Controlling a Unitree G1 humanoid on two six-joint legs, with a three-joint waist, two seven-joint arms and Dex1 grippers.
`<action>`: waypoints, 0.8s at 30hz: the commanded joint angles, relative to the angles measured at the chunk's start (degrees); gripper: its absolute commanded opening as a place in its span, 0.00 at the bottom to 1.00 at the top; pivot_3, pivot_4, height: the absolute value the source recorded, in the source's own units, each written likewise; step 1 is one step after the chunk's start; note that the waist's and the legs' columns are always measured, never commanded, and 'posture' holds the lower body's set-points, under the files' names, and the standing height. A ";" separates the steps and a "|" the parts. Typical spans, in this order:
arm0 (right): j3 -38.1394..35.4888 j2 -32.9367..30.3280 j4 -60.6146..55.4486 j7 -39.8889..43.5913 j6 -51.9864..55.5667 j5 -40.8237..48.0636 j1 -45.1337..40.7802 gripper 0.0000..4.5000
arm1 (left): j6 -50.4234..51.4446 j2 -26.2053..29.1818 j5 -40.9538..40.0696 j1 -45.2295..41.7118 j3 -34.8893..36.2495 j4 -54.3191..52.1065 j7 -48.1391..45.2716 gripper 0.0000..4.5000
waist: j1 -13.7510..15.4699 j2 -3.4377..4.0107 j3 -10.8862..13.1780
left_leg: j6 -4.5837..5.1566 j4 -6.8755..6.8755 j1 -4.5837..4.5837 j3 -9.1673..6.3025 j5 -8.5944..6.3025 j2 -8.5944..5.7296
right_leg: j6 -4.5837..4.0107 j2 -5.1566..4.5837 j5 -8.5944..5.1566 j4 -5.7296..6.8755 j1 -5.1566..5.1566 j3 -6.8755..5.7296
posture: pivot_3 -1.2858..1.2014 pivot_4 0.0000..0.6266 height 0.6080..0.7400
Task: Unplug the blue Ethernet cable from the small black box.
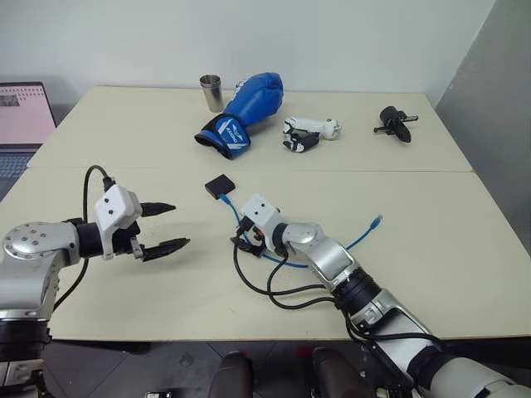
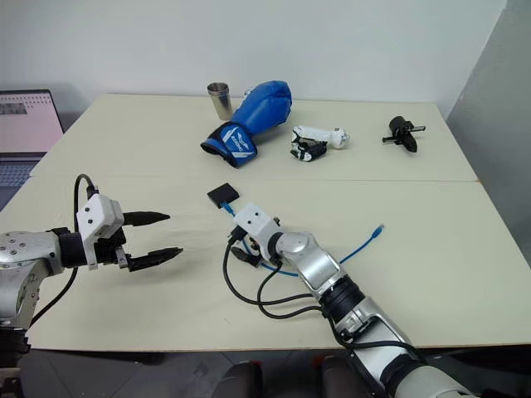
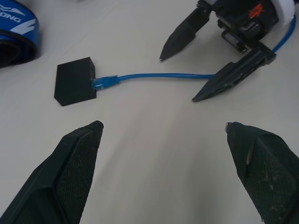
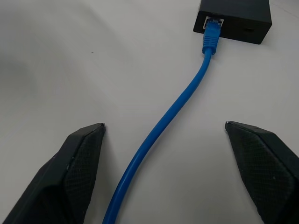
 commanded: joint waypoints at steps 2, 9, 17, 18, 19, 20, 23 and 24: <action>-0.74 1.01 0.70 0.09 -0.36 -1.59 -0.53 0.69 | 0.06 0.37 -0.64 -0.29 0.36 -1.23 -0.33 1.00 | -0.04 0.00 0.00 | 0.00 0.00 0.00 -0.02 0.00 0.00 | 0.00 0.00 0.00 0.05 -0.01 -0.01 | 0.52 0.24 1.00; -1.77 1.19 0.42 0.14 1.44 -1.95 -0.06 0.28 | -0.34 -0.28 -0.18 -1.06 -0.29 -0.80 -0.01 1.00 | -0.03 0.00 0.00 | 0.00 0.01 0.01 -0.04 0.00 0.00 | 0.00 0.00 0.00 0.09 -0.01 -0.02 | 0.52 0.24 1.00; -4.20 -5.21 -6.13 4.27 4.64 -0.95 3.22 0.00 | -0.12 -1.58 0.33 -1.66 -2.42 -1.63 0.12 1.00 | 0.44 0.00 0.00 | 0.00 0.02 0.00 -0.04 0.00 -0.03 | 0.00 -0.01 0.00 0.09 0.00 -0.02 | 0.52 0.24 1.00; -4.14 -7.61 -8.42 5.56 4.89 -1.29 4.52 0.00 | 0.37 -1.90 0.08 -1.79 -2.93 -2.10 0.11 1.00 | 0.62 0.00 0.00 | 0.00 0.02 -0.01 -0.04 0.00 -0.04 | 0.00 -0.01 0.00 0.08 0.00 -0.02 | 0.52 0.24 1.00; -3.93 -10.05 -10.68 6.94 4.85 -1.62 5.82 0.00 | 0.97 -2.26 -0.26 -1.90 -3.40 -2.68 0.13 1.00 | 0.76 0.00 0.00 | 0.00 0.03 -0.02 -0.04 0.00 -0.06 | 0.00 -0.03 -0.01 0.08 0.00 -0.03 | 0.52 0.24 1.00; -3.65 -12.92 -13.26 8.75 4.77 -1.84 7.27 0.00 | 1.66 -2.65 -0.77 -1.93 -3.90 -3.52 -0.01 1.00 | 0.90 0.00 0.00 | 0.00 0.03 -0.02 -0.05 0.00 -0.08 | 0.01 -0.04 -0.01 0.06 0.01 -0.03 | 0.52 0.24 1.00; -5.03 -23.88 -22.89 15.36 5.19 -0.94 12.61 0.00 | 2.96 -3.59 -1.47 -1.64 -5.17 -5.86 -0.17 1.00 | 1.04 -0.01 -0.01 | 0.00 0.03 -0.04 -0.02 0.00 -0.14 | 0.02 -0.12 0.00 -0.06 0.08 -0.04 | 0.52 0.24 1.00; -6.80 -28.76 -26.70 18.53 5.38 0.20 14.82 0.00 | 3.13 -3.80 -1.39 -1.47 -5.49 -6.17 -0.15 1.00 | 1.24 0.00 0.00 | 0.00 0.04 -0.06 -0.05 0.00 -0.15 | 0.02 -0.13 0.00 -0.10 0.10 -0.06 | 0.52 0.24 1.00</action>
